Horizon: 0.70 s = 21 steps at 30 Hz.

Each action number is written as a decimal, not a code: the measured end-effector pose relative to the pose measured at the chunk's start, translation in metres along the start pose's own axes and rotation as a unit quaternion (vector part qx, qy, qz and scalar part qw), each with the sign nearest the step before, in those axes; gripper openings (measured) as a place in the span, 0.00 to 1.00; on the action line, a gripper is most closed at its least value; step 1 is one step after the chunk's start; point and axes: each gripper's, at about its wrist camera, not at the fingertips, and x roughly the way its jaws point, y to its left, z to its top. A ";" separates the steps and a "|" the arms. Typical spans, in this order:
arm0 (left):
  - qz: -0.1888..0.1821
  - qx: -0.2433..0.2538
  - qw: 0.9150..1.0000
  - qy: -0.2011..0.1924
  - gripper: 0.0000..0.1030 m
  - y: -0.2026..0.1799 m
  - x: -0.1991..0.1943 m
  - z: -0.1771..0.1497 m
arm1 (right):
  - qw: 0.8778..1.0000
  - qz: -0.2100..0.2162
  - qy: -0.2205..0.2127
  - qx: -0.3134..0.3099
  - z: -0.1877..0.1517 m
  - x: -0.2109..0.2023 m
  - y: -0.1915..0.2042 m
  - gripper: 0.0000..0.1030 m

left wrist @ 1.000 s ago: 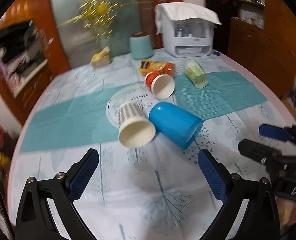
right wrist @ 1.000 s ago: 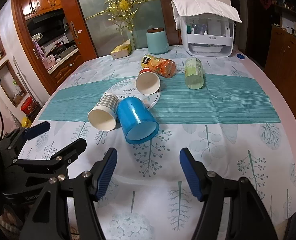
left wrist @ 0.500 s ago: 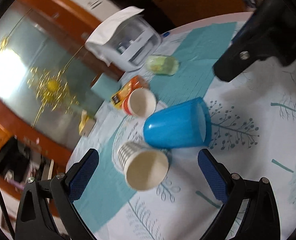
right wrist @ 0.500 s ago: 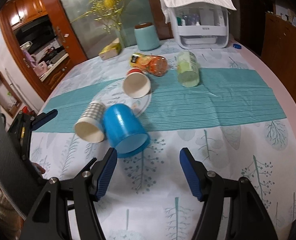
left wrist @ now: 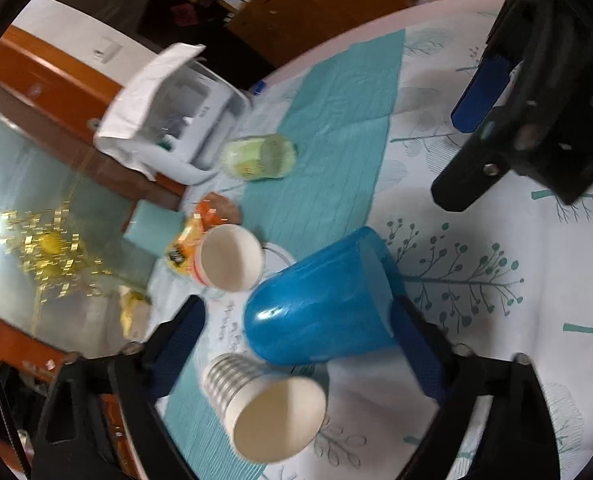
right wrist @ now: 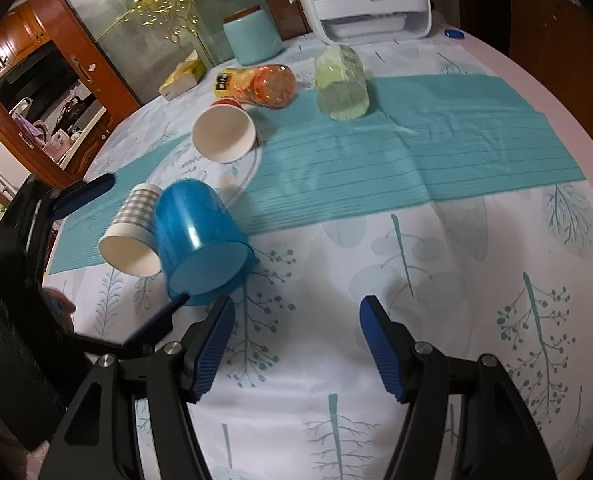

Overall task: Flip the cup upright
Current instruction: 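Move the left gripper down to the blue cup lying on its side, then close the left gripper around the body of the blue cup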

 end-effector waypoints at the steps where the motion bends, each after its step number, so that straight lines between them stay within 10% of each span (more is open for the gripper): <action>1: -0.014 -0.002 1.000 0.006 0.77 0.002 0.006 0.003 | 1.000 0.000 0.001 0.004 -0.001 0.001 -0.003 0.63; 10: -0.086 -0.093 0.991 0.050 0.59 0.025 0.048 0.025 | 0.999 0.000 0.014 0.049 -0.006 0.007 -0.032 0.63; 21: -0.090 -0.247 0.950 0.167 0.38 0.059 0.052 0.046 | 0.998 0.011 0.008 0.054 -0.004 0.005 -0.037 0.64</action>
